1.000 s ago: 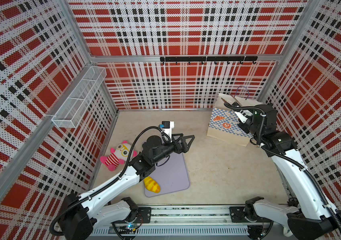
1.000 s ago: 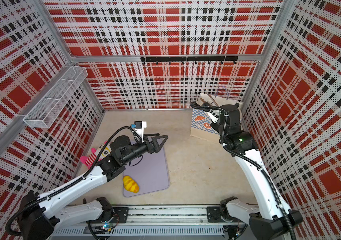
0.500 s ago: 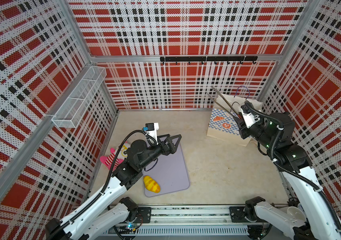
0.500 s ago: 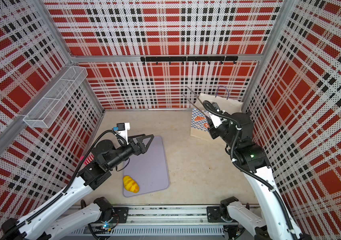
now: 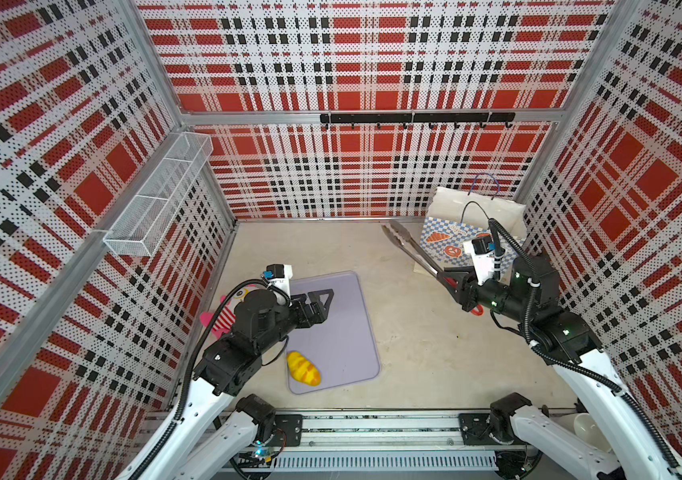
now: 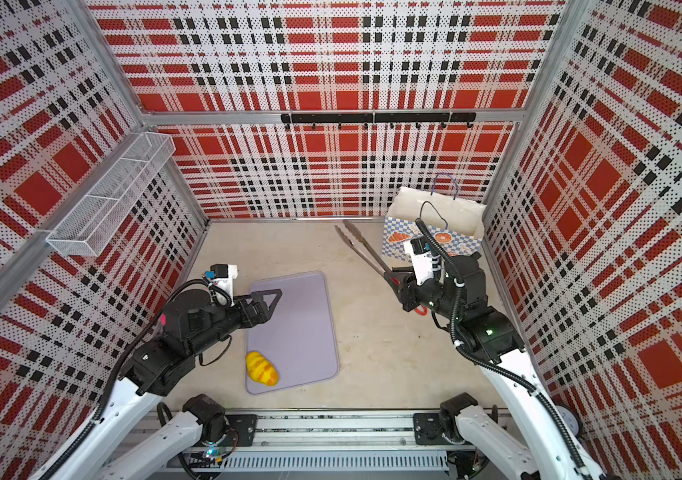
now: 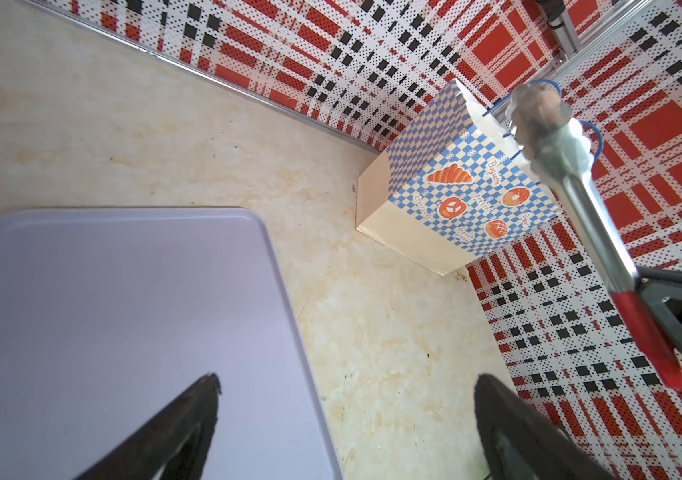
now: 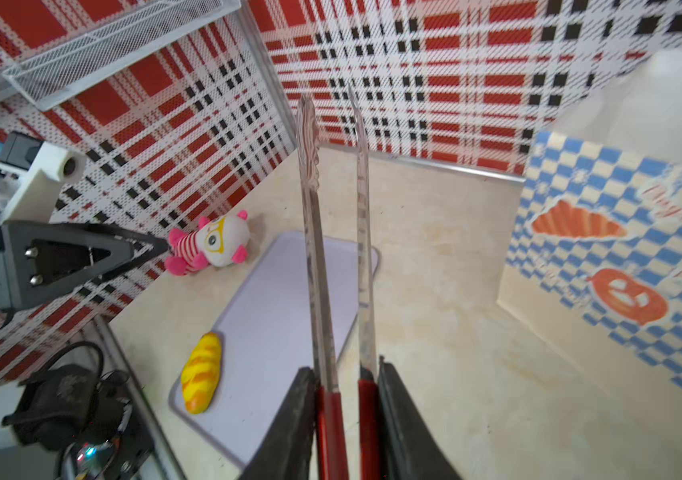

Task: Place the fake bread into the paper bag
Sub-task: 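Swing the tongs back over the tray and set them down on it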

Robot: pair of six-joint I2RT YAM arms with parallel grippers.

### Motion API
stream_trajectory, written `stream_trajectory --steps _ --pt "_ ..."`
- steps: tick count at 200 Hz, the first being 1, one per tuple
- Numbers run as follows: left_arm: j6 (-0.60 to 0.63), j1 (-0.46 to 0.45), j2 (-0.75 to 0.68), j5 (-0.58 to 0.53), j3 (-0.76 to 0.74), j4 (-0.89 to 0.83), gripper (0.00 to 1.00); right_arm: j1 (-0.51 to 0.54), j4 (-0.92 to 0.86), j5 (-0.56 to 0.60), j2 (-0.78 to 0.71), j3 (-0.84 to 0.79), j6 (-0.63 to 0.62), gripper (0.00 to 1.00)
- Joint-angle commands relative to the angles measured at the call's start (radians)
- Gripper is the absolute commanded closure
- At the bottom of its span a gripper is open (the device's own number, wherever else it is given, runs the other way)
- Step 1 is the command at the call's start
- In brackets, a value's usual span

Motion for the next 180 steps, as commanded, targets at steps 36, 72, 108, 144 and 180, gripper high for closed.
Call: stream_trajectory --steps 36,72,108,144,180 --pt "-0.006 0.054 -0.111 0.015 -0.06 -0.186 0.02 0.175 0.0 0.001 -0.054 -0.096 0.099 0.69" --pt "-0.033 0.054 -0.146 0.028 -0.096 -0.202 0.02 0.288 0.015 0.062 -0.03 -0.148 0.101 0.69" --pt "-0.046 0.055 -0.151 0.029 -0.099 -0.218 0.02 0.376 0.053 0.092 0.036 -0.179 0.092 0.69" --pt "-0.035 0.055 -0.127 -0.006 -0.051 -0.249 0.02 0.415 0.125 0.074 0.091 -0.213 0.097 0.68" --pt "-0.039 0.055 -0.116 -0.001 -0.042 -0.254 0.02 0.422 0.2 0.055 0.136 -0.245 0.099 0.69"
